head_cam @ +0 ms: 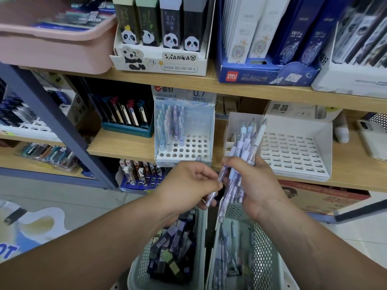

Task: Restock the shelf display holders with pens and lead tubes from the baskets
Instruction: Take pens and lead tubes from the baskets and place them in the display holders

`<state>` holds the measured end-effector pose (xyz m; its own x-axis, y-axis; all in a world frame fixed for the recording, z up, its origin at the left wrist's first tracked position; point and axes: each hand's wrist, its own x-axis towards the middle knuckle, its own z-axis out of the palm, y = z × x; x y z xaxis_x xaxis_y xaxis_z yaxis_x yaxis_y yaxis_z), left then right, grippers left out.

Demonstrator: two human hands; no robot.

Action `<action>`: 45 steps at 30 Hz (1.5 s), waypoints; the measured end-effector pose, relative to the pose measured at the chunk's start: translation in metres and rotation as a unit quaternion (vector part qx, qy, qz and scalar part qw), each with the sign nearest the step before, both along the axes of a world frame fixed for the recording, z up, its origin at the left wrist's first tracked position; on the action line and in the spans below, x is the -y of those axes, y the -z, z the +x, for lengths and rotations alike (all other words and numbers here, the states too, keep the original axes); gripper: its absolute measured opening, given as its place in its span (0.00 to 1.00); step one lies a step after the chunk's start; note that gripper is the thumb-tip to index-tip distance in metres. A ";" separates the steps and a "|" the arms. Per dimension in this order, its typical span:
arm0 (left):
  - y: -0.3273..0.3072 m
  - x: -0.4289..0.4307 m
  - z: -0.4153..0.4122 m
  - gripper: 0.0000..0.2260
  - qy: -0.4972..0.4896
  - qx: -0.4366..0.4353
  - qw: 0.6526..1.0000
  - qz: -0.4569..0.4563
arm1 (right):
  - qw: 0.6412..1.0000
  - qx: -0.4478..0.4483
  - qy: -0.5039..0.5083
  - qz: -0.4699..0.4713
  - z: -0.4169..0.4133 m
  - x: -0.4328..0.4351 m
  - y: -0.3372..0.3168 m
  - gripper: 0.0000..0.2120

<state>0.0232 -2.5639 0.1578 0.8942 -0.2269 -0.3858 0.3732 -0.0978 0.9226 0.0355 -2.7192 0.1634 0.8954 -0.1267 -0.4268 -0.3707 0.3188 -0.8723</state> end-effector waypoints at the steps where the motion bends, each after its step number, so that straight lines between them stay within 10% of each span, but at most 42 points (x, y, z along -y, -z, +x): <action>1: -0.001 -0.002 0.001 0.04 -0.001 -0.007 1.000 -0.007 | 1.000 0.003 0.008 0.000 0.001 0.000 0.000 0.11; 14: -0.005 -0.023 0.003 0.12 0.020 -0.200 0.966 -0.166 | 0.998 0.040 0.042 0.016 0.003 -0.001 -0.002 0.12; 24: 0.000 -0.048 0.012 0.10 -0.079 -0.148 0.975 -0.144 | 0.995 0.021 0.090 0.046 0.007 0.009 -0.006 0.09; 33: -0.012 -0.056 0.027 0.10 -0.193 -0.009 0.962 -0.193 | 0.999 0.000 0.031 -0.016 0.003 0.002 0.007 0.17; 39: -0.018 -0.067 0.043 0.03 -0.264 0.257 0.926 0.078 | 0.999 -0.006 0.016 -0.034 0.004 0.000 0.014 0.18; 45: -0.018 -0.069 0.062 0.08 -0.308 0.339 0.870 0.183 | 0.999 -0.011 0.013 -0.041 0.006 0.005 0.015 0.17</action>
<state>0.0849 -2.4952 0.1759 0.8526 0.4028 0.3329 -0.1601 -0.4052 0.9001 0.0411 -2.7239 0.1487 0.8820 -0.1856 -0.4331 -0.3823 0.2556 -0.8880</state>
